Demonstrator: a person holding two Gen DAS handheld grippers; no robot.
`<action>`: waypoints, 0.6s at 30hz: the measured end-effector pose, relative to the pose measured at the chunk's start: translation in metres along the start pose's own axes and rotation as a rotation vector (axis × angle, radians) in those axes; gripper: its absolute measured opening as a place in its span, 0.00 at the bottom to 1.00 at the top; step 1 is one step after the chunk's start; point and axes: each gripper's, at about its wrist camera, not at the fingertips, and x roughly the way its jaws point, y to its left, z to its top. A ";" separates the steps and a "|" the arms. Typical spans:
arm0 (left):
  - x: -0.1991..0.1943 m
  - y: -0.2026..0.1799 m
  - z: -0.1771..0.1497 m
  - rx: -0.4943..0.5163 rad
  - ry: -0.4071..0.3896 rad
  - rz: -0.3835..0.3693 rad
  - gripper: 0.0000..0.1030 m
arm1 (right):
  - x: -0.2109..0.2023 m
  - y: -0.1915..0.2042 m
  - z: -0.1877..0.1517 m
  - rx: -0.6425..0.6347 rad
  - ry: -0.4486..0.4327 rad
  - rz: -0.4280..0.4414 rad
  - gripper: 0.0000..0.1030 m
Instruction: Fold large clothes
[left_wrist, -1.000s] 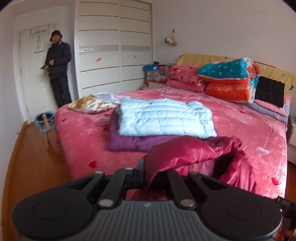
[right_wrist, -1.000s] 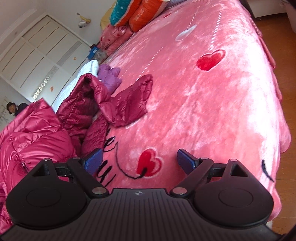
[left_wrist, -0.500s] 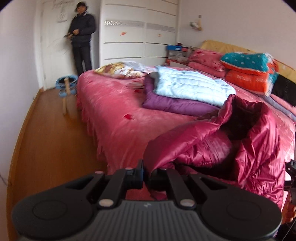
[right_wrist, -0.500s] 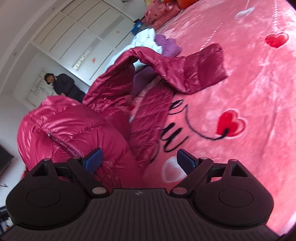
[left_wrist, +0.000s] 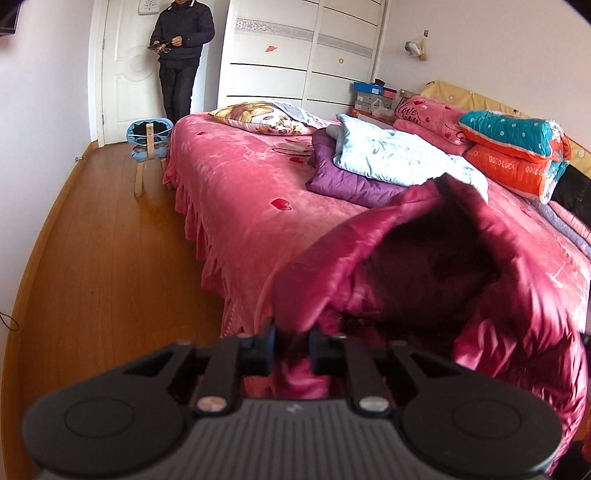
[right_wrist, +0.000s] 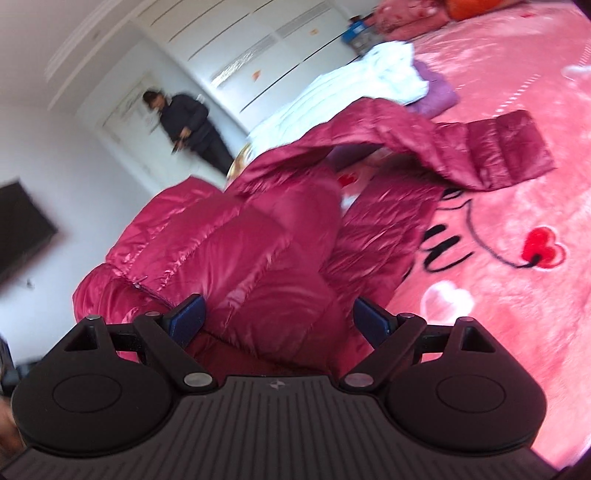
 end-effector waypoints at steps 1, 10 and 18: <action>-0.001 0.001 -0.001 0.000 -0.006 -0.001 0.26 | 0.003 0.005 -0.002 -0.026 0.024 0.004 1.00; -0.019 -0.013 0.000 0.074 -0.089 -0.026 0.58 | 0.012 0.011 0.000 -0.107 0.068 -0.028 1.00; -0.030 -0.034 0.015 0.118 -0.159 -0.107 0.69 | -0.014 -0.013 0.021 0.040 -0.069 0.047 1.00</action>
